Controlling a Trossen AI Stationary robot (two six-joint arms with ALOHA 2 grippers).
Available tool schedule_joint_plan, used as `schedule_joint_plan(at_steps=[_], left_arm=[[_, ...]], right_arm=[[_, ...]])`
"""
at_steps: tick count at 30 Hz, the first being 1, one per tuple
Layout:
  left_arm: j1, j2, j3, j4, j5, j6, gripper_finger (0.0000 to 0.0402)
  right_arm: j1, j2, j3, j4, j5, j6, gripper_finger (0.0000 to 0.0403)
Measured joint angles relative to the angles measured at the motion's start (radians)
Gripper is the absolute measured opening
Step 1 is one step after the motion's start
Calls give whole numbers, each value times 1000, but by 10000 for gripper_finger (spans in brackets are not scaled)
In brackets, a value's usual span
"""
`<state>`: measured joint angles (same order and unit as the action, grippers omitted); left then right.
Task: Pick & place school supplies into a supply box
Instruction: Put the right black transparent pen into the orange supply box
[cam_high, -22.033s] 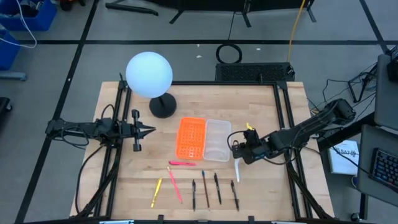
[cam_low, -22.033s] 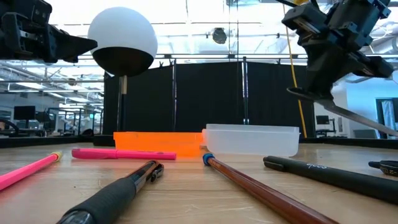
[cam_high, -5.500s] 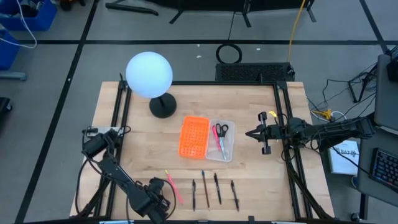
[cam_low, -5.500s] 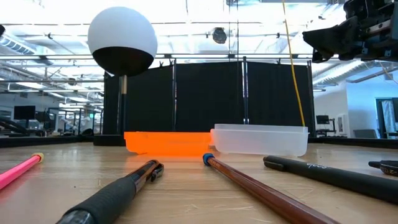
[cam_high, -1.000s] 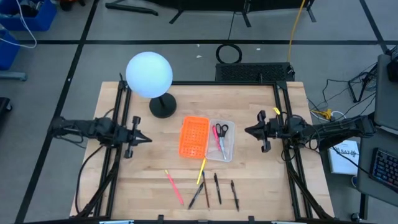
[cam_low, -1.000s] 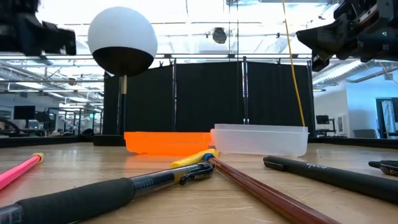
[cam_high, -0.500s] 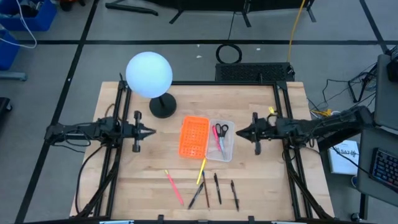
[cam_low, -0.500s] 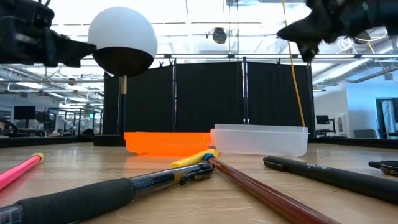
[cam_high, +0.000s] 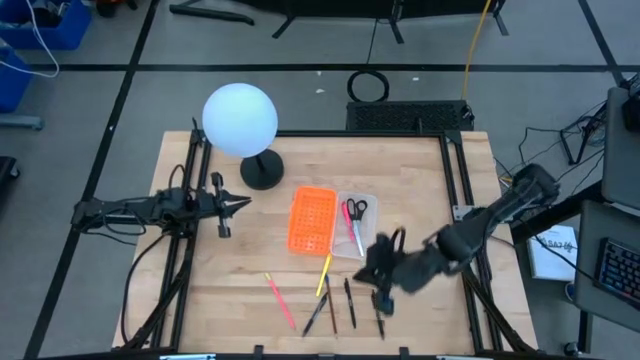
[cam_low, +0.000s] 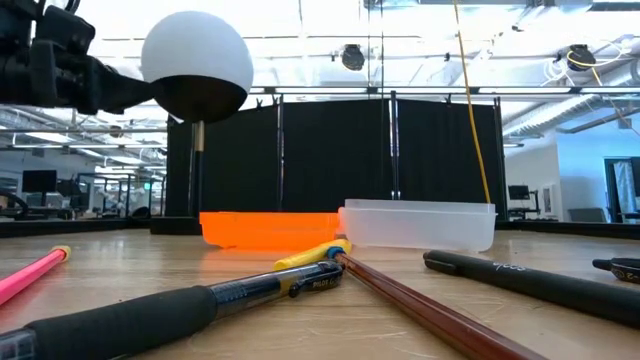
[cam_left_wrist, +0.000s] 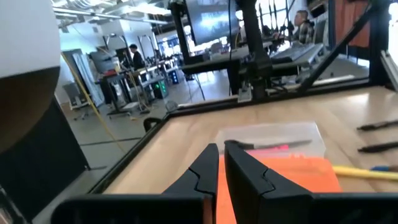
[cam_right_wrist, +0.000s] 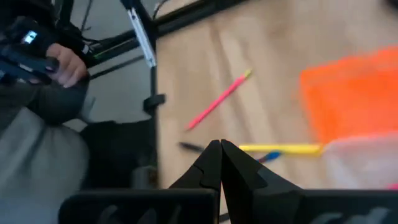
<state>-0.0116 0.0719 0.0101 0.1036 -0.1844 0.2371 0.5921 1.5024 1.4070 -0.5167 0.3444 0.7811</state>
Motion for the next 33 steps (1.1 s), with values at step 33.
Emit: schedule_joint_plan(at_steps=[33], left_arm=[[0, 0, 1, -34, 3, -38, 37]], right_arm=[[191, 498, 213, -403, -241, 1324, 51]])
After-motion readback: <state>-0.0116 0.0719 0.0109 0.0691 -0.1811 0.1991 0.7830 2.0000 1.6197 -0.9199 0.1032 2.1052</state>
